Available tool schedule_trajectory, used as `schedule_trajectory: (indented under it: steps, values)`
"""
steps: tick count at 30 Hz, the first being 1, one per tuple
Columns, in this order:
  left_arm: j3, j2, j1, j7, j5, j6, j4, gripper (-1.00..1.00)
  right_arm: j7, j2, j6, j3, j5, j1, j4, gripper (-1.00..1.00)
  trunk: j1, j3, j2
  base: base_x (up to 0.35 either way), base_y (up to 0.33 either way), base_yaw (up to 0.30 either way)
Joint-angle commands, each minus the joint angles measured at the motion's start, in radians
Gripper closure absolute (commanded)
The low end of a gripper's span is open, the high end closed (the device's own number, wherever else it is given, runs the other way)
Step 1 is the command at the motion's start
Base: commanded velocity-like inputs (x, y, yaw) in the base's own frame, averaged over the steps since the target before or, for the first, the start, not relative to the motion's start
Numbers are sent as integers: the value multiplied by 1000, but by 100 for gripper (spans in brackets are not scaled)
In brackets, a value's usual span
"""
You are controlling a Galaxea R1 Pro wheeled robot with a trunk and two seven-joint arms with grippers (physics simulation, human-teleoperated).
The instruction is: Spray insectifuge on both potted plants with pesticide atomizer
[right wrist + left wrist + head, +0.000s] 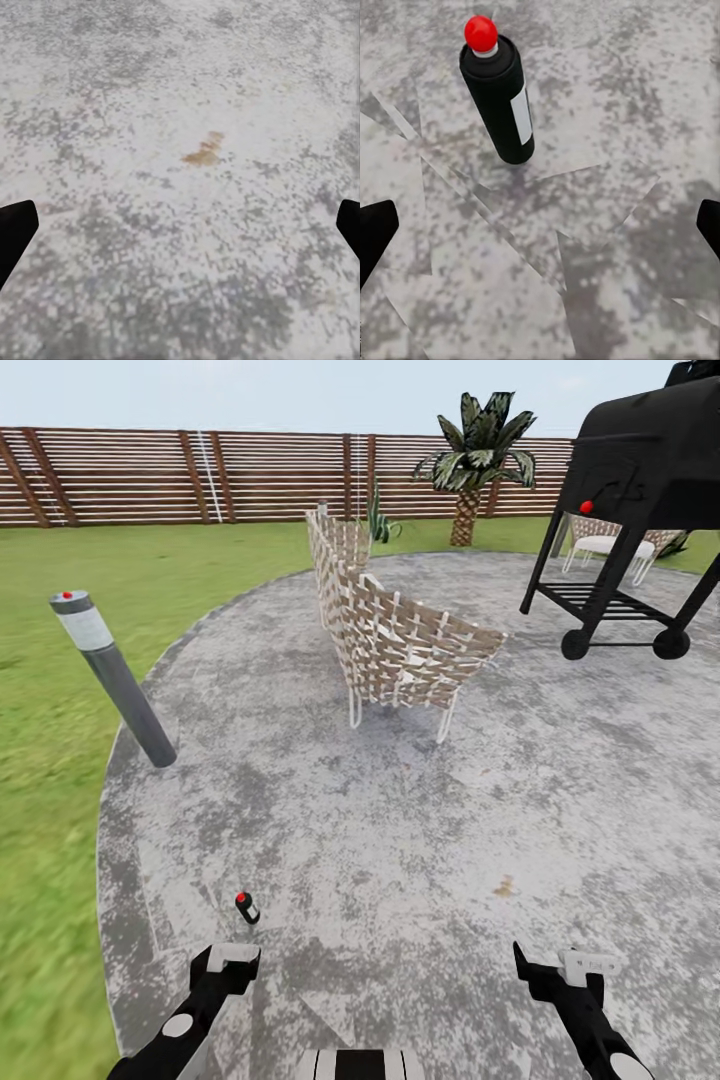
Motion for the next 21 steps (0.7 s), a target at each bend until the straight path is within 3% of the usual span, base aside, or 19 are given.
schedule_trajectory:
  steps: [1, 21]
  values:
    - [0, 1, 0, 0, -5, -3, 1, -100, 0, 0, 1, 0, -3, 0, 0, -100, 0, -1, 0, 19, 0, -14]
    - [0, 0, 0, 0, -5, -2, 1, -100, -1, 1, 1, 1, -2, 0, 0, -100, 0, -1, 0, 62, 54, -2]
